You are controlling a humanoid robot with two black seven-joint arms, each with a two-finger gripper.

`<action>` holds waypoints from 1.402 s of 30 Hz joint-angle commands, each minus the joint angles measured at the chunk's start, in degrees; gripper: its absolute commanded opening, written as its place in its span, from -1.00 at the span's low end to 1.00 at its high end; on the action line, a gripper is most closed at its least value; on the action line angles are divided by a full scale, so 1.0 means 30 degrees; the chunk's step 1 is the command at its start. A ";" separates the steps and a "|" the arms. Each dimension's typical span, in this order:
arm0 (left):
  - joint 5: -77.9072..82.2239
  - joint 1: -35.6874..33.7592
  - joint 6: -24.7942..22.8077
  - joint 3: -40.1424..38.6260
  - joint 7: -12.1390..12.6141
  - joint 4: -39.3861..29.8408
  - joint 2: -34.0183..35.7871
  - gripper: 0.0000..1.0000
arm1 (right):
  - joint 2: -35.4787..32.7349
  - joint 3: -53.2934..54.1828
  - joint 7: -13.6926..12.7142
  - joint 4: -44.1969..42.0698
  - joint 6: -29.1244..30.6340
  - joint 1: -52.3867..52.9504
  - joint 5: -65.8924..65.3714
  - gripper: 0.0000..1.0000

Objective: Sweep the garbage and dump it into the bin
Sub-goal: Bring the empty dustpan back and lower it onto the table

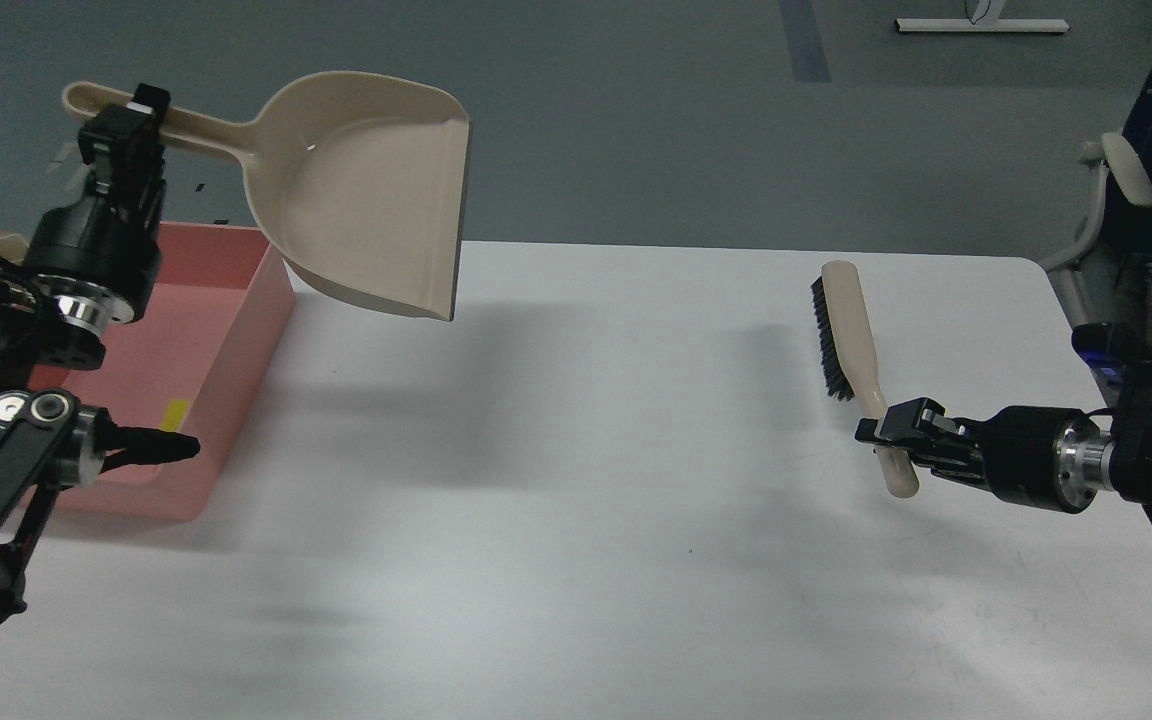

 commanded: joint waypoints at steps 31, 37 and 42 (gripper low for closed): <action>0.1302 0.0045 0.5146 0.7558 -0.1332 0.5868 -0.6643 -1.00 | 0.0058 -0.0028 -0.0004 0.0073 0.0003 -0.0406 -0.0021 -1.00; 0.1272 0.0132 0.5146 0.7558 -0.1450 0.5927 -0.6760 -0.39 | 0.0146 -0.0028 -0.0004 0.0073 0.0003 -0.0435 -0.0021 -0.99; 0.1009 0.0338 0.5146 0.7703 -0.1655 0.5781 -0.6790 0.81 | 0.0146 0.0001 -0.0004 0.0102 0.0003 -0.0493 -0.0021 -0.99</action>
